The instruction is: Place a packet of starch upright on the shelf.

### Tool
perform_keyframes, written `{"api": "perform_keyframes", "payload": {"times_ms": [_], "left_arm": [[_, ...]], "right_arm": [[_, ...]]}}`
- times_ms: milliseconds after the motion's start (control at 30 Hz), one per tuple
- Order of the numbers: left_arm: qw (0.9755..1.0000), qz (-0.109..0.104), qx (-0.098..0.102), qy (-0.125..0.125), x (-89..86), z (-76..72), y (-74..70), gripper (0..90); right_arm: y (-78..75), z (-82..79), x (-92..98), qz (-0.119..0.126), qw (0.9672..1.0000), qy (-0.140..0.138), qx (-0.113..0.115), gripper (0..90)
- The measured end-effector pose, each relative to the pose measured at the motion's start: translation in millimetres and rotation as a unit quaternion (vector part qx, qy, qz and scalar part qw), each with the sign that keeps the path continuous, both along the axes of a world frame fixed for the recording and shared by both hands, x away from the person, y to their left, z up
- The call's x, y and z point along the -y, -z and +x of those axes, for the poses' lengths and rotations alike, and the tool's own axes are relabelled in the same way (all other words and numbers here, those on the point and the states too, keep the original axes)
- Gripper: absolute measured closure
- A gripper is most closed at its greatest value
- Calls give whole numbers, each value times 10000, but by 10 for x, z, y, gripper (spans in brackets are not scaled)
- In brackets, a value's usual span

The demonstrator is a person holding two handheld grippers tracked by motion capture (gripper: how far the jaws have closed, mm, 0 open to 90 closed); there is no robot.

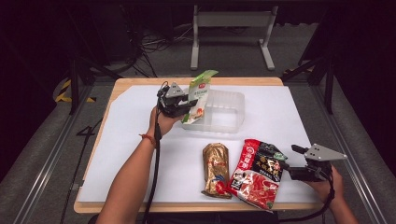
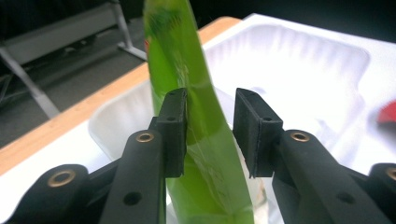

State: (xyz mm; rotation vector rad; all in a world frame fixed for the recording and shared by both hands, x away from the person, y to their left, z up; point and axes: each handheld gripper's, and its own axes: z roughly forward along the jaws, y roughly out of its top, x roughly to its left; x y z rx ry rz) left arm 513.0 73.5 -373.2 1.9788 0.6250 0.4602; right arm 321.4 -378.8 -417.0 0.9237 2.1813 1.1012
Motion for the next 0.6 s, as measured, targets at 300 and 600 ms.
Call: {"api": "perform_keyframes", "payload": {"times_ms": [300, 600], "left_arm": [[9972, 719, 187, -103, 159, -15, 200, 740], [9946, 974, 303, -175, 186, -11, 268, 809]], "right_arm": [[4, 1, -21, -27, 10000, -41, -26, 213], [14, 8, -35, -51, 10000, -54, -37, 213]]}}
